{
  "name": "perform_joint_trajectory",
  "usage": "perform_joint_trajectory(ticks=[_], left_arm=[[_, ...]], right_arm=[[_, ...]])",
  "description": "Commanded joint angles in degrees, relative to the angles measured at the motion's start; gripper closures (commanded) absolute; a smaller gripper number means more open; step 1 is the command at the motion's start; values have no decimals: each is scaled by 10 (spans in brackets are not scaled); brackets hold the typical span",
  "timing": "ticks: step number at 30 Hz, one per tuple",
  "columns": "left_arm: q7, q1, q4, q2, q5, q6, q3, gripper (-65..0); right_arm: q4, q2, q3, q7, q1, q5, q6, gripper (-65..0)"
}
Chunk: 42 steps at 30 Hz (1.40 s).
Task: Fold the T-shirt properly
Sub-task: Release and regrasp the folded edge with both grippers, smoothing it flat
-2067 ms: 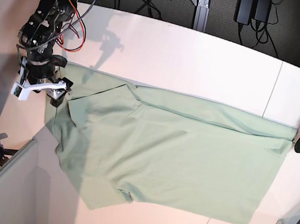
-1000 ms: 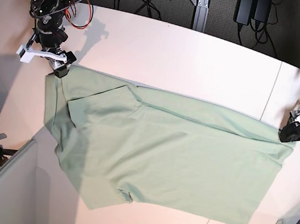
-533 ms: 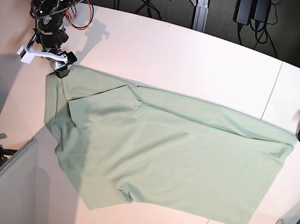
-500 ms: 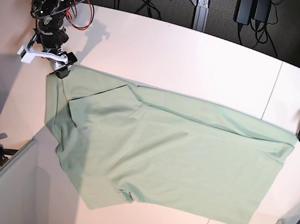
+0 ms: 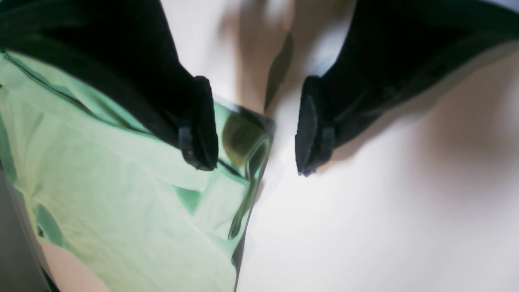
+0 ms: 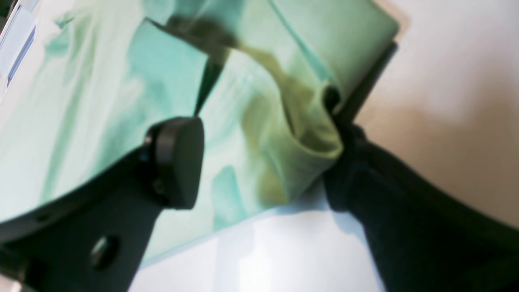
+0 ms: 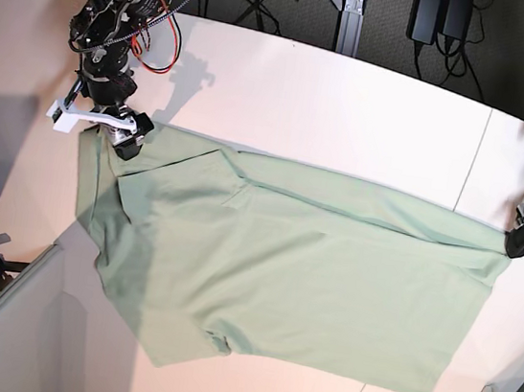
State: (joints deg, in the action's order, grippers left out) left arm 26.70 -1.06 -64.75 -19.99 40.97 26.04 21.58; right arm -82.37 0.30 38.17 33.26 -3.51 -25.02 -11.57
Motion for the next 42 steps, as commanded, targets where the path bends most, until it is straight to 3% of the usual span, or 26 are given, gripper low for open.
perform_joint_trajectory(ticks=[1, 12, 13, 16, 18, 20, 21, 24, 29, 42], left_arm=[[27, -6, 2, 0, -17, -14, -3, -348], [21, -23, 22, 2, -25, -14, -47, -340], [20, -23, 22, 2, -25, -14, -52, -313], [16, -23, 22, 2, -28, -14, -60, -137], [11, -23, 22, 2, -36, -14, -60, -63], [9, -24, 22, 1, -46, -14, -60, -27], [9, -25, 21, 1, -50, -11, -60, -17], [10, -26, 21, -2, -52, 26, -59, 0], [36, -25, 18, -16, -14, 132, -57, 0], [40, 101, -160, -82, 17, 140, -57, 0]], right_arm=[[-7, 5, -1, -5, -7, -3, -2, -443], [-7, 5, -1, -5, -6, -3, -2, -443], [-7, 5, -1, -5, -6, -3, -2, -443], [-7, 5, -1, -13, -6, -3, -3, -418], [-7, 5, -1, -15, -7, -3, -3, -285], [-7, 5, -1, -15, -8, -3, -2, -67], [-7, 7, -1, -14, -8, -3, -2, 0], [-7, 10, 0, 6, -7, -5, -3, 0], [-20, 11, 0, 33, 0, -14, -5, 0], [-150, 74, 0, 65, 145, -76, -24, 0]])
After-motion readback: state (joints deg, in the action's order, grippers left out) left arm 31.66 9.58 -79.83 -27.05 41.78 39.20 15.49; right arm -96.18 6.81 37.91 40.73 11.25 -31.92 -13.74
